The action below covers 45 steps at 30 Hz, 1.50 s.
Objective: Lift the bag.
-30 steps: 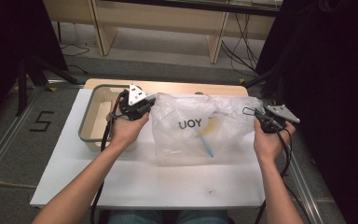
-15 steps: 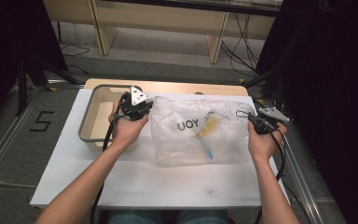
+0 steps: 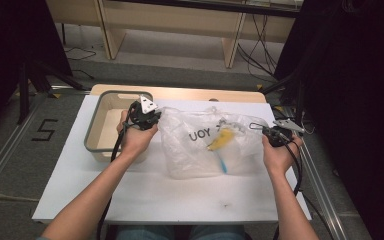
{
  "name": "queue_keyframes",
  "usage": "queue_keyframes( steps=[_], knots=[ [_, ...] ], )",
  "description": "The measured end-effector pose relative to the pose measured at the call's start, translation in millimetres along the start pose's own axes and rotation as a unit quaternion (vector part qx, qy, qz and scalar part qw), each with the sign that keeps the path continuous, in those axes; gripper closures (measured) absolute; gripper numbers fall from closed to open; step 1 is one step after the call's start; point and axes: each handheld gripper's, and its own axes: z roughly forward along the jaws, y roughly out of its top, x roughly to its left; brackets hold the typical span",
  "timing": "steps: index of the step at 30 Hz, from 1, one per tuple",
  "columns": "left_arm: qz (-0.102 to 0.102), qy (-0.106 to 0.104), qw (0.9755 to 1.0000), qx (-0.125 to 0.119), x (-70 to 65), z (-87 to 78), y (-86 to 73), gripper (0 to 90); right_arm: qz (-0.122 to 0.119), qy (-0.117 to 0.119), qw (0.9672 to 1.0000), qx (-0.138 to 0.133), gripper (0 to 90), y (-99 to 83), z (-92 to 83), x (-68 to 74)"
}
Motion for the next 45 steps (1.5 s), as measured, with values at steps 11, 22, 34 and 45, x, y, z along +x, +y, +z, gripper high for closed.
queue_keyframes(
  steps=[11,22,34,45],
  knots=[
    [0.0,0.001,1.0,0.0,0.2,1.6,0.0,89.4,0.002,0.001,1.0,0.003,89.7,0.0,0.7,-1.0],
    [-0.01,-0.003,0.9999,-0.013,-0.7,1.7,1.5,89.0,0.009,0.007,0.9999,-0.008,88.2,1.3,-2.2,-4.0],
    [-0.012,-0.009,0.9997,-0.02,-1.4,0.9,2.3,85.8,0.013,0.008,0.9998,-0.016,84.6,2.5,-4.5,-3.8],
    [-0.01,-0.01,0.9989,-0.045,-5.0,-2.2,4.9,68.4,0.012,0.008,0.9997,-0.02,81.8,3.1,-8.4,-4.9]
  ],
)
